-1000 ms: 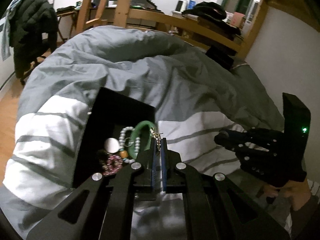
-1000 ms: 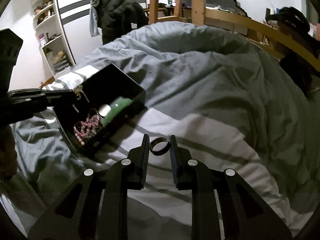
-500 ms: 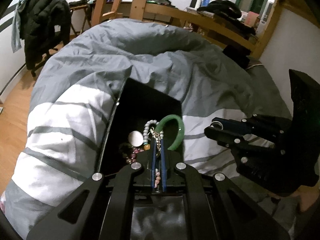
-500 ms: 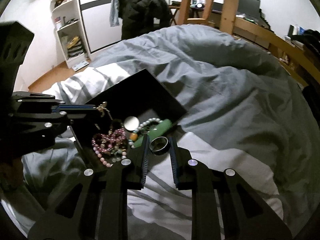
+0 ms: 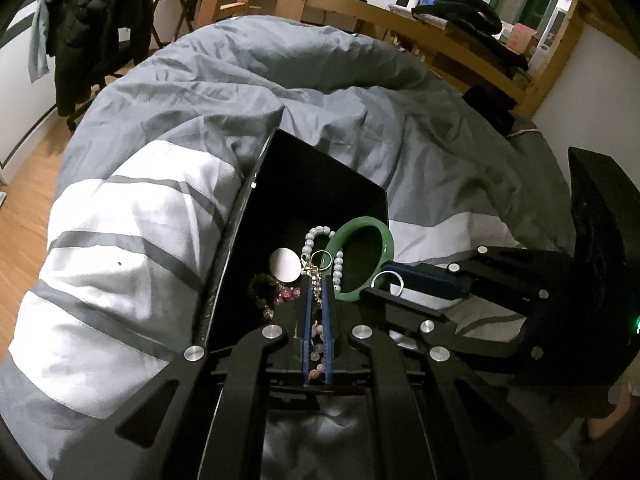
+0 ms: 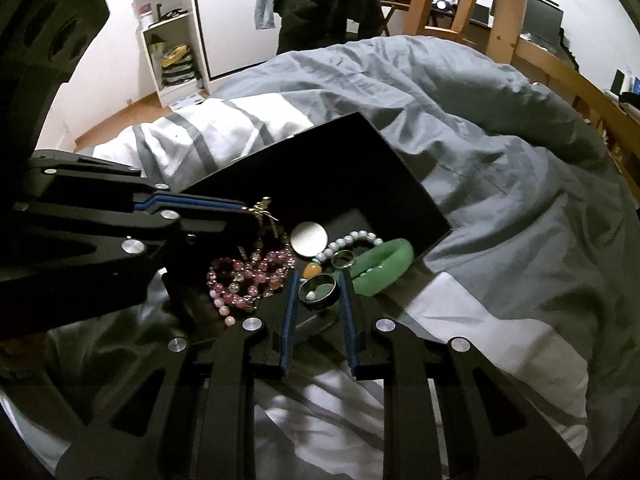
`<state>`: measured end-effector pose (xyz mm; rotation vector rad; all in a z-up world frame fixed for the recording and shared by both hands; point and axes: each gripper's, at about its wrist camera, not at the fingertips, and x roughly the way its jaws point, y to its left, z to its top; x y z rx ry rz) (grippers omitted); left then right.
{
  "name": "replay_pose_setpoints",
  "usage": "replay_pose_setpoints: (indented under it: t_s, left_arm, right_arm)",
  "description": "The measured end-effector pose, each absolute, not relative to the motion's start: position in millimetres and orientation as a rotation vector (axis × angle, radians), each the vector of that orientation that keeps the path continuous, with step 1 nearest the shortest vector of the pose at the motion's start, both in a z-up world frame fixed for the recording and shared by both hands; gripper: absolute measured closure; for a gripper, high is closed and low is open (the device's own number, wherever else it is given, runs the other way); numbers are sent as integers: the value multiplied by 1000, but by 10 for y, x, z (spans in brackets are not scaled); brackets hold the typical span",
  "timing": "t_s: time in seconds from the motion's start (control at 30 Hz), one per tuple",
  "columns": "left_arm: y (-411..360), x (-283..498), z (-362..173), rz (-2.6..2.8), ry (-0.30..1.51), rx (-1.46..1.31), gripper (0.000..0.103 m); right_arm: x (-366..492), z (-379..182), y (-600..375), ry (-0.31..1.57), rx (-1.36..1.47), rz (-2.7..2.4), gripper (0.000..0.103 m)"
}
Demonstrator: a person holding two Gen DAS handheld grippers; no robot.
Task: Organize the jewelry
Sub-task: 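Open the left gripper inside the box while the right gripper releases the ring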
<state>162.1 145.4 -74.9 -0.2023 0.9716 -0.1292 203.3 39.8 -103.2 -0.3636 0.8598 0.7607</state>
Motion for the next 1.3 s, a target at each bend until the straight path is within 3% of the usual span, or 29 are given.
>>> replay_pose_setpoints:
  t_s: [0.67, 0.77, 0.8, 0.83, 0.9, 0.97, 1.07, 1.13, 1.27, 1.3]
  left_arm:
    - [1494, 1630, -772, -106, 974, -226, 97]
    - [1508, 1624, -753, -99, 964, -230, 81]
    - [1511, 1619, -739, -93, 956, -227, 71]
    - [1512, 1616, -730, -87, 950, -223, 63]
    - [1532, 1612, -709, -76, 938, -226, 55]
    - [1566, 1610, -690, -74, 932, -235, 54]
    - [1614, 1587, -641, -68, 919, -249, 54]
    - [1625, 1566, -588, -44, 902, -238, 40]
    - [1638, 1501, -455, -30, 866, -225, 34]
    - [1632, 1471, -395, -14, 851, -211, 25]
  right_arm:
    - [1990, -1207, 526, 873, -400, 796, 82]
    - [1974, -1233, 515, 874, -401, 796, 81]
    - [1971, -1235, 511, 873, -397, 797, 81]
    - [1967, -1232, 507, 874, -393, 800, 79]
    - [1947, -1216, 507, 875, -381, 817, 63]
    - [1912, -1194, 514, 864, -373, 838, 36]
    - [1871, -1168, 525, 848, -373, 834, 30]
    - [1866, -1160, 505, 842, -366, 823, 24]
    - [1847, -1121, 389, 837, -323, 796, 13]
    - [1844, -1102, 354, 834, -311, 787, 12]
